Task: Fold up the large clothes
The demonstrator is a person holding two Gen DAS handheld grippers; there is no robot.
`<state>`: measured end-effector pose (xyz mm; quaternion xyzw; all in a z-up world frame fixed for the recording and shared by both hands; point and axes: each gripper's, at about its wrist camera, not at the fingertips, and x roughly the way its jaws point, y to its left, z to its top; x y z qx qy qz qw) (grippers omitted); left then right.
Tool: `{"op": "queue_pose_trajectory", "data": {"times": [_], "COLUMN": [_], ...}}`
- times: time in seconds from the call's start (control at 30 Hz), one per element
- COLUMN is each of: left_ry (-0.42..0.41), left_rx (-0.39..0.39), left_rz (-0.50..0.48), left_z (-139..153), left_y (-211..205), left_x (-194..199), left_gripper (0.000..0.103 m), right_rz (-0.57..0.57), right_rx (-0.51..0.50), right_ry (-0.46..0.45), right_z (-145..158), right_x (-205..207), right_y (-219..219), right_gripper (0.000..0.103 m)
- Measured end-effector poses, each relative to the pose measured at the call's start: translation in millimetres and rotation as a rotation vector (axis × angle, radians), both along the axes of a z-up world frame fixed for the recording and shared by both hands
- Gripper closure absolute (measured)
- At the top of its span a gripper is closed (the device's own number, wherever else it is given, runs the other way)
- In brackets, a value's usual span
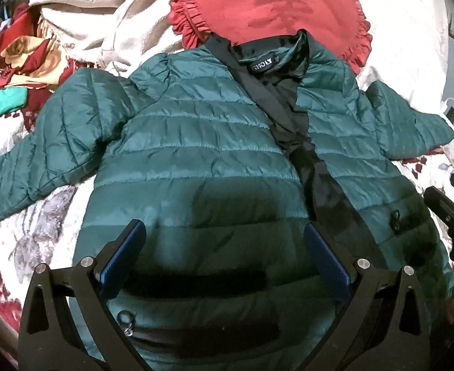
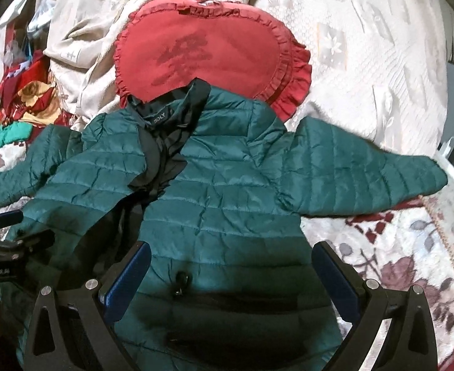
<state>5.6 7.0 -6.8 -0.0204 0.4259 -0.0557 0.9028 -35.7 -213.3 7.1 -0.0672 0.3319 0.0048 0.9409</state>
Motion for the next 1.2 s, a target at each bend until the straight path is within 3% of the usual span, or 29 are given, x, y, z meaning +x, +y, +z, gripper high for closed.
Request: {"op": "queue_pose_trajectory", "data": {"times": [0.3,0.7,1.2], "left_ry": [0.015,0.014,0.012], "left_rx": [0.073,0.106,0.098], "left_rz": [-0.017,-0.027,-0.029], "left_z": [-11.3,-14.8,-11.9], "left_y": [-18.0,-20.6,-20.6], "left_x": [1.1,0.0,-1.0], "left_gripper": [0.0,0.0,0.0], "right_rz": [0.031,-0.026,-0.014], "right_rx": [0.106,0.118,0.088], "right_ry": [-0.001,0.057,0.066], "right_z": [7.1,-1.7,-6.4], "right_x": [-7.5,-3.3,-0.2], "right_y": [-1.2,-11.8,-5.6], "right_gripper": [0.0,0.0,0.0]}}
